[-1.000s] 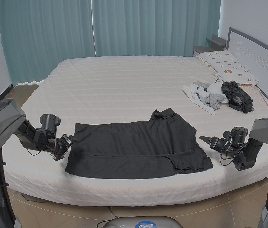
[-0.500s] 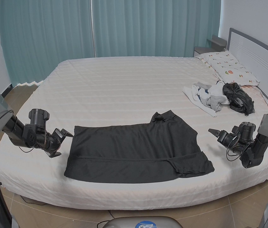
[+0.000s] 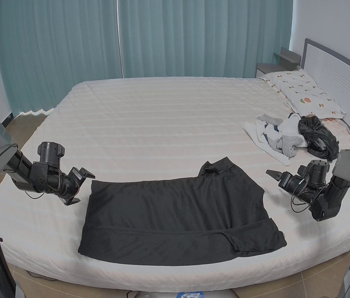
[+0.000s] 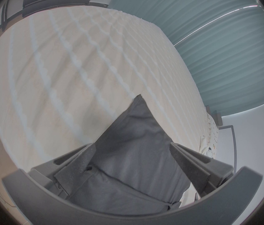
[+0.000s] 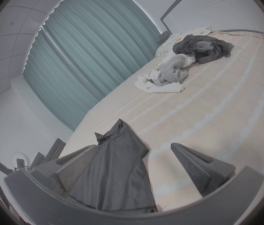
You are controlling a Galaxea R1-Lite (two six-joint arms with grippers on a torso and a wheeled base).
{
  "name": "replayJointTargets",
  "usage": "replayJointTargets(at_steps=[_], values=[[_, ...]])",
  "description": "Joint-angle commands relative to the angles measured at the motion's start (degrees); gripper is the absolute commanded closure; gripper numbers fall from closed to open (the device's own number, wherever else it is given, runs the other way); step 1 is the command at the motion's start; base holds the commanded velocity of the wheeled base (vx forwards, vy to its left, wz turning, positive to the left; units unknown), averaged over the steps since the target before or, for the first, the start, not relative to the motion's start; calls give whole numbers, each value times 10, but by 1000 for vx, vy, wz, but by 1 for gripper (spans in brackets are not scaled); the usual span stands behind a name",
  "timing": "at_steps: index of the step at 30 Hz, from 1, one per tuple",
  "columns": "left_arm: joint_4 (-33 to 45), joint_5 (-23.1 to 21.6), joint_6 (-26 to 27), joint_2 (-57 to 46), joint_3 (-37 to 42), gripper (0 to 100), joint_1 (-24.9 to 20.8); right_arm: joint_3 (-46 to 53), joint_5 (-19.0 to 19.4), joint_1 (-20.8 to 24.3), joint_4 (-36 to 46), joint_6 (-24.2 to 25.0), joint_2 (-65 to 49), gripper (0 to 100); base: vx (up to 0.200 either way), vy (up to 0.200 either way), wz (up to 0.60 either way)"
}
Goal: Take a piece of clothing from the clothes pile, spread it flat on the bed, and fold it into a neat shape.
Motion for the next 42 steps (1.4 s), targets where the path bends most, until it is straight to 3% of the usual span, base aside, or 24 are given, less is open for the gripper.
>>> replayJointTargets(at_steps=[1,14,20,26,37,42], values=[[-1,0,0,8,-2,0,2,-1,0,4,0,0,7,0,0,0,0],[-1,1,1,12,-4,0,3,-14,-2,38,4,1,8,0,0,0,0],[0,4,1,16,-4,0,1,-95,-65,109,76,43,10,0,0,0,0],[-4,7,-3,15,1,0,2,-115,-78,147,96,78,18,0,0,0,0],[0,7,-3,32,-4,0,6,-116,-79,153,96,81,22,0,0,164,0],[1,7,-3,33,-4,0,5,-118,-80,154,96,88,27,0,0,0,0]])
